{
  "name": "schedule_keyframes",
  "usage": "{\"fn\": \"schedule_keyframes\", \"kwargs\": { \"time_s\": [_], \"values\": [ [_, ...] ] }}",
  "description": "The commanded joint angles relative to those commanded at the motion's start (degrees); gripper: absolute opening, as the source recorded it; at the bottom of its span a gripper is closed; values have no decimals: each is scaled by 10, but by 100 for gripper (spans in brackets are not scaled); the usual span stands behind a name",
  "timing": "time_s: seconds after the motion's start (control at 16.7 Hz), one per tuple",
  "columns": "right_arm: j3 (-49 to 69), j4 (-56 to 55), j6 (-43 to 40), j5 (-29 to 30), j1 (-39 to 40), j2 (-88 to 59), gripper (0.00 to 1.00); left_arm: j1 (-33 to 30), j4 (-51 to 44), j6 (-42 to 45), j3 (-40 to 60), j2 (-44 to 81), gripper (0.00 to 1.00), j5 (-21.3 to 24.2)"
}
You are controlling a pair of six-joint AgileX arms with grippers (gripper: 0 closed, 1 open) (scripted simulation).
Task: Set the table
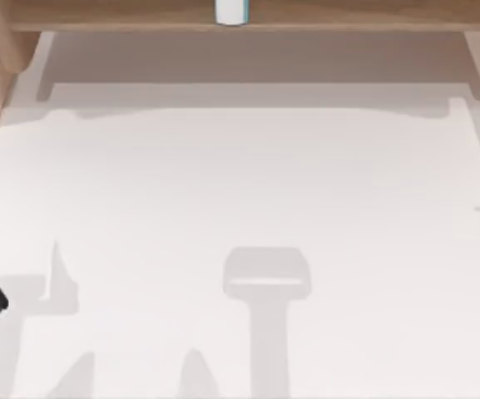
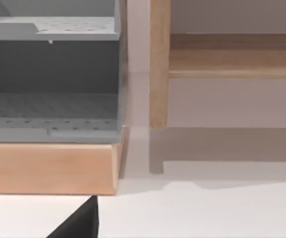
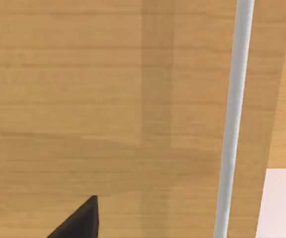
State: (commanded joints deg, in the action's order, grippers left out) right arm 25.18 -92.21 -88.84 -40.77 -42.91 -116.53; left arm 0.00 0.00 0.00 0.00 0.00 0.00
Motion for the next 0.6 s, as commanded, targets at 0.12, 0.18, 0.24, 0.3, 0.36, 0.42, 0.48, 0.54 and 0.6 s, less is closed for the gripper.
{"fn": "schedule_keyframes", "kwargs": {
  "time_s": [0.12,0.18,0.24,0.3,0.36,0.42,0.48,0.54,0.6],
  "values": [
    [14,10,-1,10,13,-6,100,0,0,0,0,0,100,0],
    [24,17,-1,18,20,-9,100,0,0,0,0,0,100,0],
    [33,23,-1,25,27,-12,100,0,0,0,0,0,100,0],
    [39,27,-1,30,32,-14,100,0,0,0,0,0,100,0],
    [42,29,-1,32,34,-15,100,0,0,0,0,0,100,0],
    [42,29,-1,32,34,-15,100,0,0,0,0,0,100,0],
    [42,29,-1,32,34,-15,100,0,0,0,0,0,100,0],
    [42,29,-1,32,34,-15,100,0,0,0,0,0,100,0],
    [42,29,-1,32,34,-15,92,0,0,0,0,0,100,0]
  ]
}}
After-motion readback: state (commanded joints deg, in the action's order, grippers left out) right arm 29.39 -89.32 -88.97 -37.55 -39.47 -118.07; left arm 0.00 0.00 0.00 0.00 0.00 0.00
